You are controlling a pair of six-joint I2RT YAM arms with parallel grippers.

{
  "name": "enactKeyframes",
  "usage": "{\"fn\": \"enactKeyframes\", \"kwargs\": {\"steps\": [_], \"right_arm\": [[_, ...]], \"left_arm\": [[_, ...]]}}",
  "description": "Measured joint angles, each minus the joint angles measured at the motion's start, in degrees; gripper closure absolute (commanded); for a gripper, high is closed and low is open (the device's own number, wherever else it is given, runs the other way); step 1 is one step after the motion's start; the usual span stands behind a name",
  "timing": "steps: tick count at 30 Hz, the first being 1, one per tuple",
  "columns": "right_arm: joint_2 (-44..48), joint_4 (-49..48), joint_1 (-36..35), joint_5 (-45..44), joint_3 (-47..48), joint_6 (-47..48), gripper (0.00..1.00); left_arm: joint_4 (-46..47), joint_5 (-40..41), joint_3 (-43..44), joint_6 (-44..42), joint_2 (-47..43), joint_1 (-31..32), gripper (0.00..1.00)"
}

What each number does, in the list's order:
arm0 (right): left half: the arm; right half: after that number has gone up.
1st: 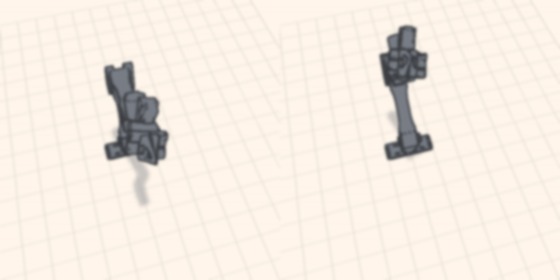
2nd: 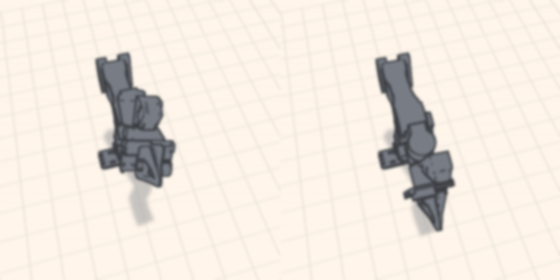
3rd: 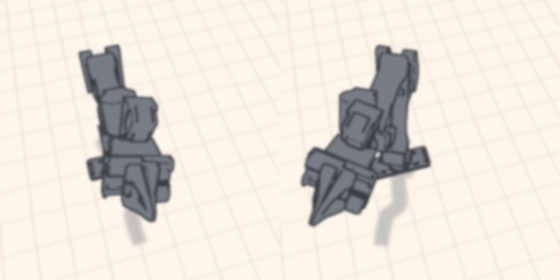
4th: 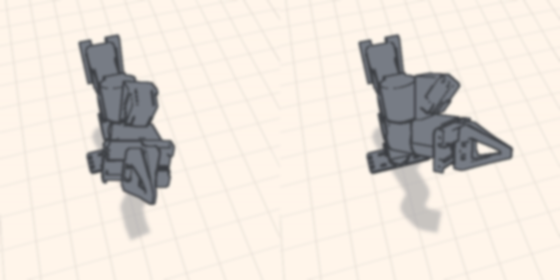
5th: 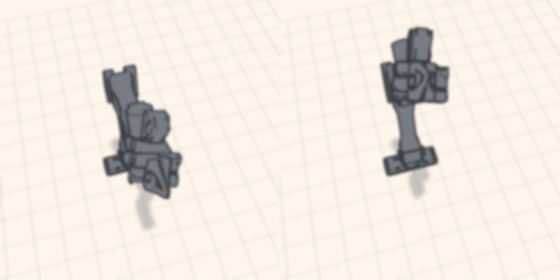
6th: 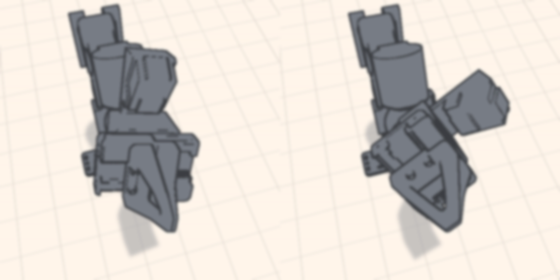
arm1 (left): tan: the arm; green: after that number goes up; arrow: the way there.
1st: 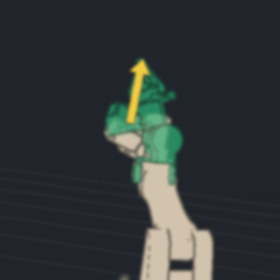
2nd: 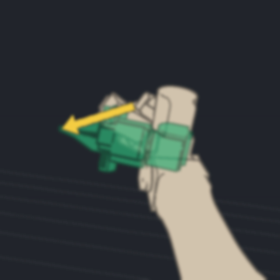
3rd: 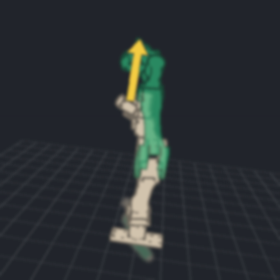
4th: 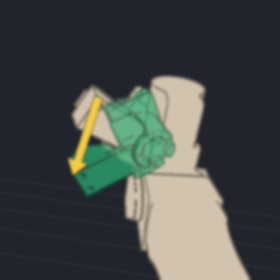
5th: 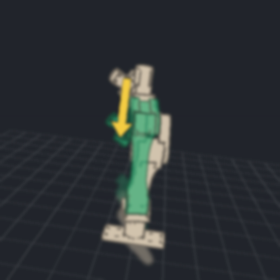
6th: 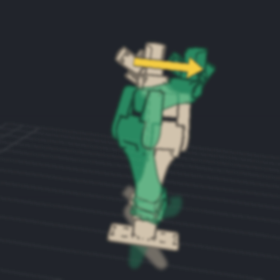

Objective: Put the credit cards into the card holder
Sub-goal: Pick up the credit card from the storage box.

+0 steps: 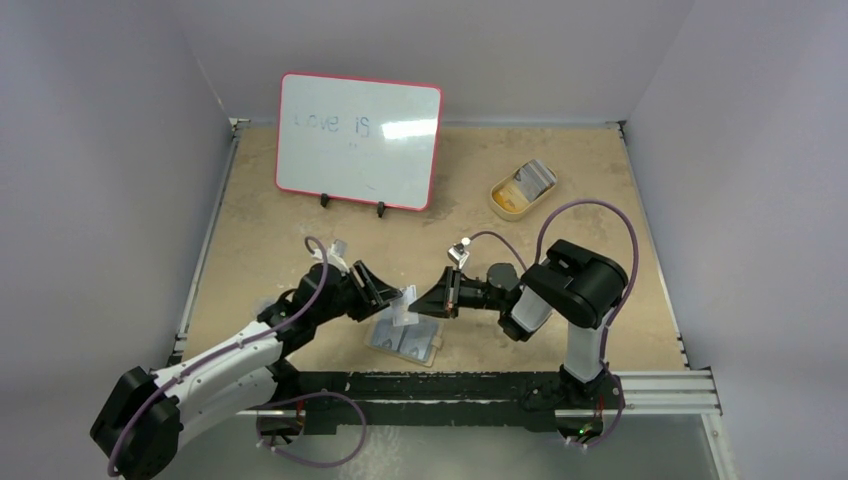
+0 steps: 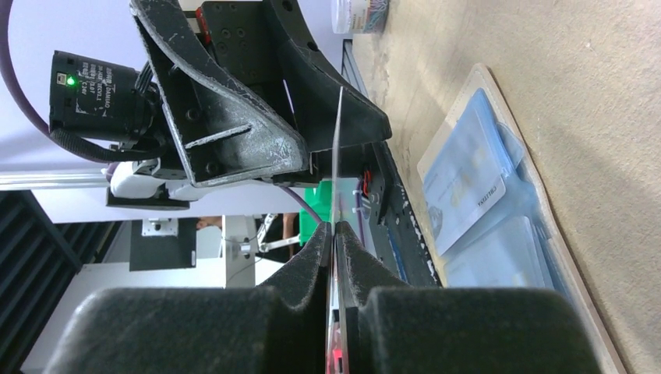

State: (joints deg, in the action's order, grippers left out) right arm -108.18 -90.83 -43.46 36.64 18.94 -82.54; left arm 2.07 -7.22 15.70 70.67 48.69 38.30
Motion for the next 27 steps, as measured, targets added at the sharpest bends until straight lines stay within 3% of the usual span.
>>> {"fn": "enactKeyframes", "kwargs": {"steps": [3, 6, 8, 11, 19, 23, 27], "right_arm": [[0.3, 0.0, 0.0, -0.1, 0.3, 0.0, 0.92], [0.8, -0.1, 0.0, -0.1, 0.6, 0.0, 0.89], [1.0, 0.0, -0.2, -0.1, 0.7, 0.1, 0.86], [1.7, 0.0, -0.9, -0.2, 0.8, 0.3, 0.81], [9.9, 5.1, -1.7, -2.3, 0.8, 5.1, 0.59], [20.0, 21.9, -2.7, -6.0, 2.7, 11.6, 0.48], [28.1, 39.3, -3.7, -11.1, 5.6, 17.2, 0.46]], "left_arm": [[-0.9, 0.0, 0.6, -0.1, 0.1, 0.0, 0.5], [0.5, -0.5, 0.5, 0.5, 0.1, 0.0, 0.6], [3.1, -1.5, 0.1, 1.3, 0.0, 0.0, 0.72], [7.4, -3.0, -1.0, 2.9, -0.1, 0.0, 0.99], [8.8, -3.0, -2.1, 3.6, -4.5, 0.0, 1.0], [8.3, -2.3, -2.3, 3.4, -5.8, 0.0, 1.0], [8.4, -2.1, -2.5, 3.3, -6.4, 0.0, 1.0]]}}
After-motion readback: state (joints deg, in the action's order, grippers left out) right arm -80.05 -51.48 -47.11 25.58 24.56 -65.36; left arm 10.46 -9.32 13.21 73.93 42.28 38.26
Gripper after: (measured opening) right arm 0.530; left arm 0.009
